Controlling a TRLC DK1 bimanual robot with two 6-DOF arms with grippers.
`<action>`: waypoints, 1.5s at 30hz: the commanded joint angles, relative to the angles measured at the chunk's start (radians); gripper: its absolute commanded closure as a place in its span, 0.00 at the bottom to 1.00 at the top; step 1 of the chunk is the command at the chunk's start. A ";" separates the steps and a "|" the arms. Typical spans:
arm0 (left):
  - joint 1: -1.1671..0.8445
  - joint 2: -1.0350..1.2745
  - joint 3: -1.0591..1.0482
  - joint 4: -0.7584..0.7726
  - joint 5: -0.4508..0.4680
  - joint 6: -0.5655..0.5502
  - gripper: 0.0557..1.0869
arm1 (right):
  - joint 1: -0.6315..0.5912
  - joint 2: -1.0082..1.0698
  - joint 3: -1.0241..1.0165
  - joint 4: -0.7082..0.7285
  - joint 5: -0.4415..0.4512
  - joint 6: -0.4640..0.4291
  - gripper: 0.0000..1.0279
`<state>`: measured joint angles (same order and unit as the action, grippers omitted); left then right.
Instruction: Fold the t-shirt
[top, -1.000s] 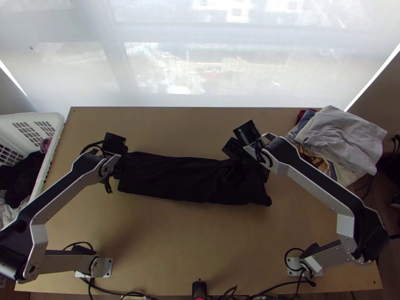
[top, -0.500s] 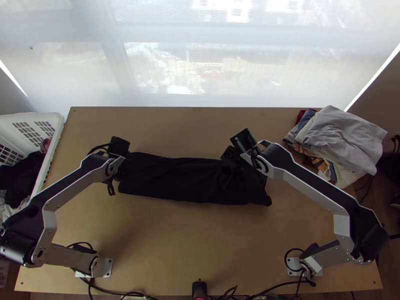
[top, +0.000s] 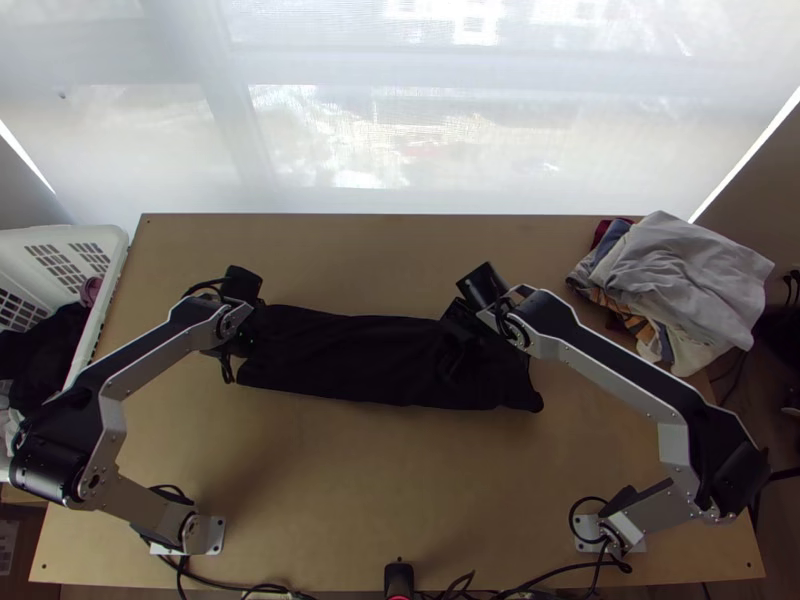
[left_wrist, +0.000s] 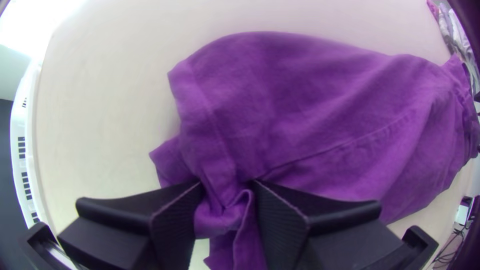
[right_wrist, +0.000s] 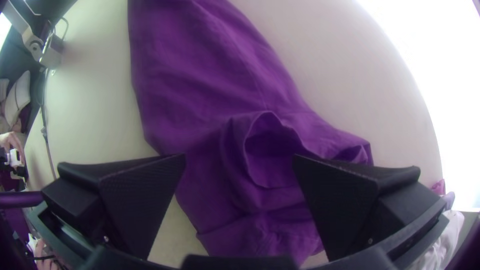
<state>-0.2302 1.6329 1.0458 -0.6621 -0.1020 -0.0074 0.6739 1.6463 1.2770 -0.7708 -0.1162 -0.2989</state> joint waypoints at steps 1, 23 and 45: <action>0.012 0.013 0.022 -0.004 0.071 0.021 0.83 | -0.002 0.027 -0.044 0.027 -0.002 0.007 0.04; -0.035 -0.070 0.263 -0.171 0.108 0.012 0.97 | -0.007 0.099 -0.163 0.125 0.000 0.009 0.04; -0.055 -0.010 0.395 -0.263 0.107 0.063 0.97 | -0.014 0.182 -0.200 0.192 0.018 0.023 0.04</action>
<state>-0.3454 1.6077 1.4994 -0.9329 0.0074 0.0135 0.6605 1.8168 1.0779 -0.5838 -0.1032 -0.2810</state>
